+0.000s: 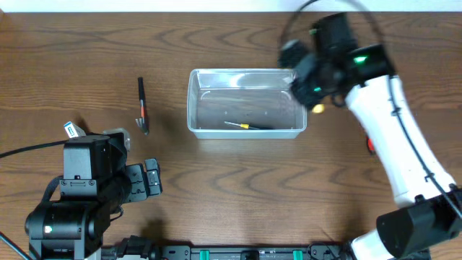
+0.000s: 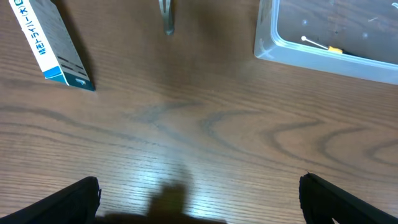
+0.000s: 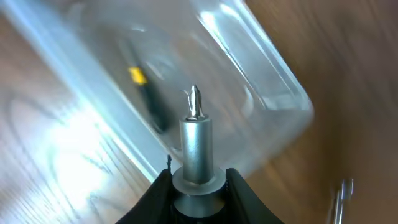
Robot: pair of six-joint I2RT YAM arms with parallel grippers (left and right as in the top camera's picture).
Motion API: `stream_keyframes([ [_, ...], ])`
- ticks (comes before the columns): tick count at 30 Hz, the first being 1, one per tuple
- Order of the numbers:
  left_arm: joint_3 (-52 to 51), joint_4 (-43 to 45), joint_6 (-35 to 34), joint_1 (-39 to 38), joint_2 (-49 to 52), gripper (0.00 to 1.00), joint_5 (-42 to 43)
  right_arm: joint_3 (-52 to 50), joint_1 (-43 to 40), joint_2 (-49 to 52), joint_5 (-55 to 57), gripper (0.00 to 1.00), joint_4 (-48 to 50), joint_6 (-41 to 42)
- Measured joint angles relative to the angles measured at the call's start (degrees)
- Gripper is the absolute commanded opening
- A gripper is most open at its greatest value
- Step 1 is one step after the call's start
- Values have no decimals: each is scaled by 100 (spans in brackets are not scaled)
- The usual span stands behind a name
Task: Pack container
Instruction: 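Carry the ratchet screwdriver into the container and release it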
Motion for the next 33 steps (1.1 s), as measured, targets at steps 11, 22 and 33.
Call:
stream_keyframes([
  [11, 0, 24, 0, 0, 0, 98, 0, 2, 560, 1366, -490, 1, 835, -1554],
  [22, 0, 24, 0, 0, 0, 98, 0, 0, 564, 2507, -704, 3, 868, -1812],
  [33, 0, 26, 0, 0, 0, 98, 0, 2, 562, 2507, -745, 89, 903, -1836],
])
